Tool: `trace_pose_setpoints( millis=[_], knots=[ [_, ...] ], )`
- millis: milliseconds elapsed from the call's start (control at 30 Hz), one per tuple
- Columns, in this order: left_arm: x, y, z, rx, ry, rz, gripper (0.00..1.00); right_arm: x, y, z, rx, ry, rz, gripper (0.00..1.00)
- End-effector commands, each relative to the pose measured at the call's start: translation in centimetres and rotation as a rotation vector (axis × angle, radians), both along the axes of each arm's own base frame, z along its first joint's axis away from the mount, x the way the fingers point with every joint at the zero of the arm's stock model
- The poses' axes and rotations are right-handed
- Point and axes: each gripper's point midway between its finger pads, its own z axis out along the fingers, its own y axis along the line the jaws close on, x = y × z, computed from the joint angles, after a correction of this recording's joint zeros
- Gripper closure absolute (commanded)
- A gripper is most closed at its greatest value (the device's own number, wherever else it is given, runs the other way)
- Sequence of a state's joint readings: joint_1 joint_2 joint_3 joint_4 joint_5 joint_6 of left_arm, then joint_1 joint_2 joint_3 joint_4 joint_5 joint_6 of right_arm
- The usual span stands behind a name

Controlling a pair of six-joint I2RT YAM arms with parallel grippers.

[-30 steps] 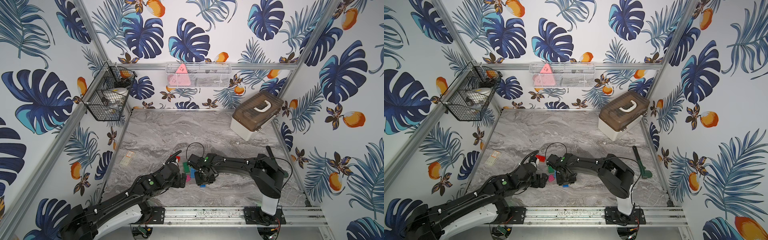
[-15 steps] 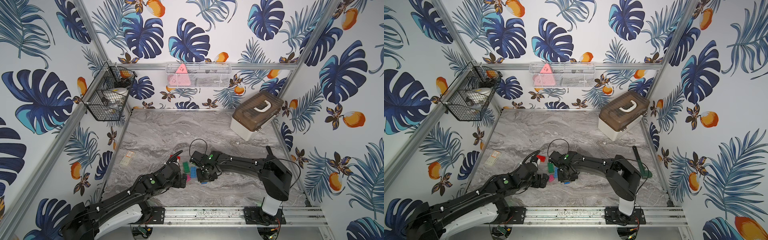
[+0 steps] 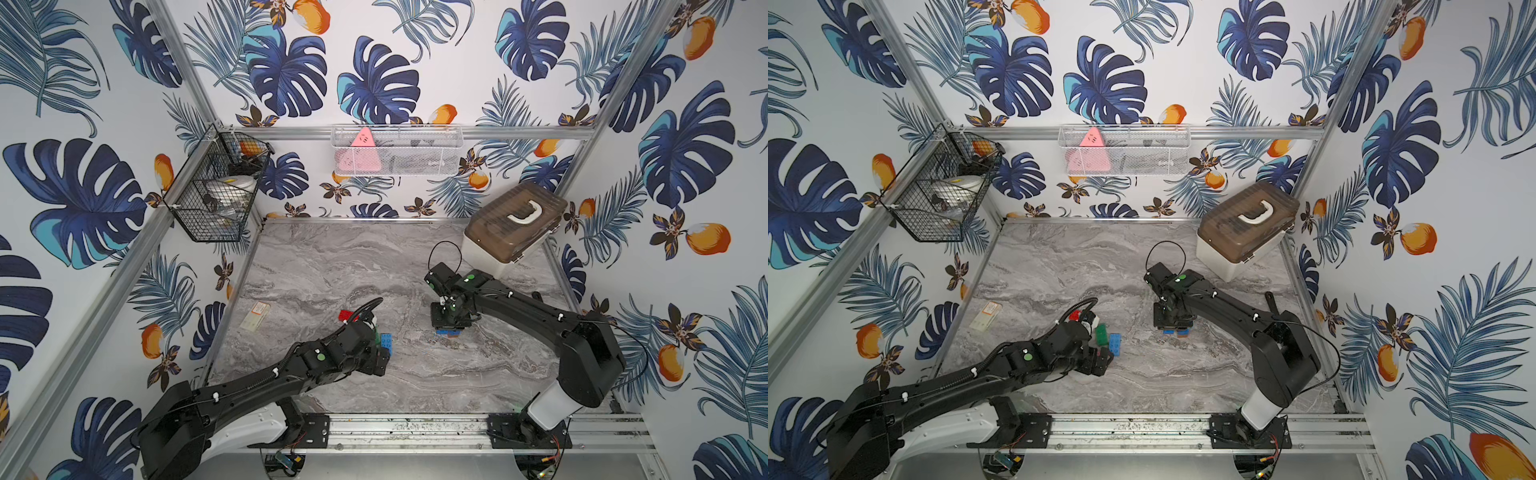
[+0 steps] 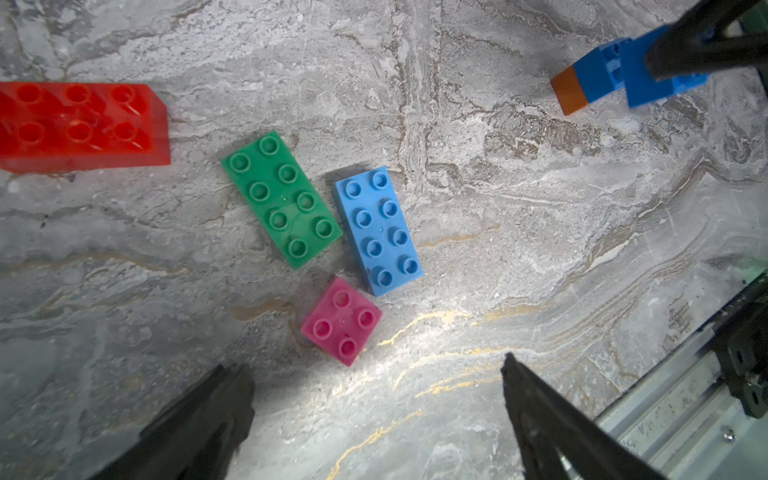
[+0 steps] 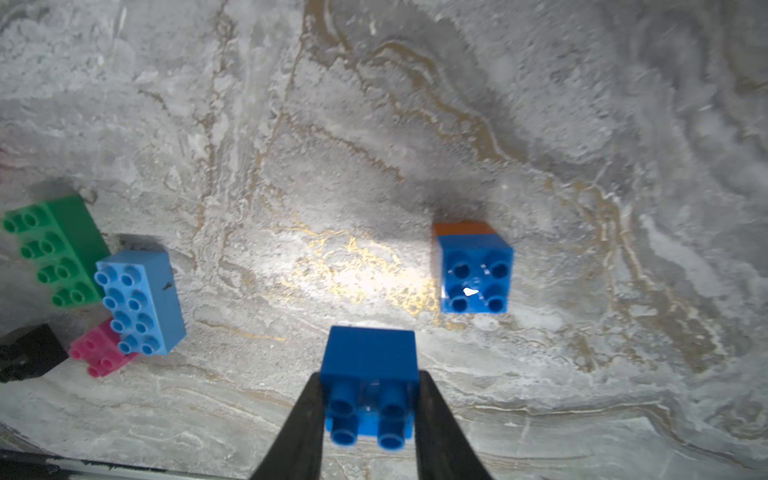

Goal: Assemble a spoon with lego
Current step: Assemble the lego brick with the lego brick.

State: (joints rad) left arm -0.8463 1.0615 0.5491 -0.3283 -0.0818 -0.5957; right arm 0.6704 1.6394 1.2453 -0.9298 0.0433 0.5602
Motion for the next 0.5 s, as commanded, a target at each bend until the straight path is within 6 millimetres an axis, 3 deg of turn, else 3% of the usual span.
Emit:
trace_pose_setpoints(
  millis=[0,467],
  knots=[
    [0.5,-0.7,0.6,-0.005,-0.031,-0.02,0.01,0.3,-1.1,0.1,-0.03,0.014,0.049,0.73],
    [0.5,-2.4,0.3,-0.011,-0.024,-0.063,0.01,1.1,-3.6,-1.1,-0.02,0.05,0.038,0.73]
  ],
)
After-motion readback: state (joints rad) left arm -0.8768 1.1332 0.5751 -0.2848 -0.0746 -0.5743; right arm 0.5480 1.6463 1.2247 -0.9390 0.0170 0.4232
